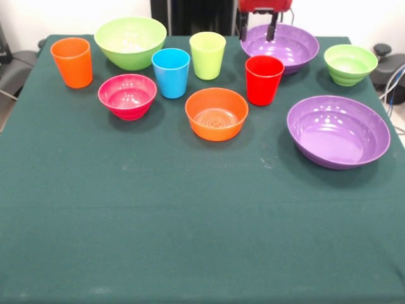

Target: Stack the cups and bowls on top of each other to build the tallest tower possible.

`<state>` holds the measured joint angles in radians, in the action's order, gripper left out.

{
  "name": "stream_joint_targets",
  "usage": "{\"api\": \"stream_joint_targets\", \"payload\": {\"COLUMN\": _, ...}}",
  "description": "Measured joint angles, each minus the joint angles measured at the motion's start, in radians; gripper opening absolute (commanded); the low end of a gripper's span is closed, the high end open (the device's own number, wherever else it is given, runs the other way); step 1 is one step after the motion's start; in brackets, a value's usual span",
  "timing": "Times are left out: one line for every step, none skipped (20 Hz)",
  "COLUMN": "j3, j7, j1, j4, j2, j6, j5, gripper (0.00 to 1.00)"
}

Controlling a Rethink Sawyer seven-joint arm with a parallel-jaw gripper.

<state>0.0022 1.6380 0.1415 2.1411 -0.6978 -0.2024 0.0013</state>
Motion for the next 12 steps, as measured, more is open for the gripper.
{"api": "stream_joint_targets", "payload": {"j3": 0.0, "j7": 0.0, "j1": 0.0, "j4": 0.0, "j2": 0.006, "j6": 0.0, "j5": 0.0, "gripper": 1.0}}
{"api": "stream_joint_targets", "payload": {"j3": 0.0, "j7": 0.0, "j1": 0.0, "j4": 0.0, "j2": 0.008, "j6": 0.0, "j5": 0.0, "gripper": 1.0}}
{"api": "stream_joint_targets", "payload": {"j3": 0.0, "j7": 0.0, "j1": 0.0, "j4": 0.0, "j2": 0.009, "j6": 0.0, "j5": 0.0, "gripper": 1.0}}
{"api": "stream_joint_targets", "payload": {"j3": 0.0, "j7": 0.0, "j1": 0.0, "j4": 0.0, "j2": 0.01, "j6": 0.0, "j5": 0.0, "gripper": 1.0}}
{"api": "stream_joint_targets", "payload": {"j3": 0.0, "j7": 0.0, "j1": 0.0, "j4": 0.0, "j2": 0.013, "j6": 0.0, "j5": 0.0, "gripper": 1.0}}
{"api": "stream_joint_targets", "payload": {"j3": 0.0, "j7": 0.0, "j1": 0.0, "j4": 0.0, "j2": 0.014, "j6": 0.0, "j5": 0.0, "gripper": 1.0}}
{"api": "stream_joint_targets", "payload": {"j3": 0.0, "j7": 0.0, "j1": 0.0, "j4": -0.001, "j2": 0.016, "j6": 0.0, "j5": 0.0, "gripper": 1.0}}
{"api": "stream_joint_targets", "payload": {"j3": 0.0, "j7": 0.0, "j1": 0.0, "j4": -0.001, "j2": 0.017, "j6": 0.0, "j5": 0.0, "gripper": 1.0}}
{"api": "stream_joint_targets", "payload": {"j3": 0.0, "j7": 0.0, "j1": 0.0, "j4": -0.001, "j2": 0.018, "j6": 0.0, "j5": 0.0, "gripper": 1.0}}
{"api": "stream_joint_targets", "payload": {"j3": 0.0, "j7": 0.0, "j1": 0.0, "j4": -0.001, "j2": 0.019, "j6": 0.0, "j5": 0.0, "gripper": 1.0}}
{"api": "stream_joint_targets", "payload": {"j3": 0.0, "j7": 0.0, "j1": 0.0, "j4": 0.0, "j2": 0.019, "j6": 0.0, "j5": 0.0, "gripper": 1.0}}
{"api": "stream_joint_targets", "payload": {"j3": 0.0, "j7": 0.0, "j1": 0.0, "j4": -0.001, "j2": 0.019, "j6": 0.0, "j5": 0.0, "gripper": 1.0}}
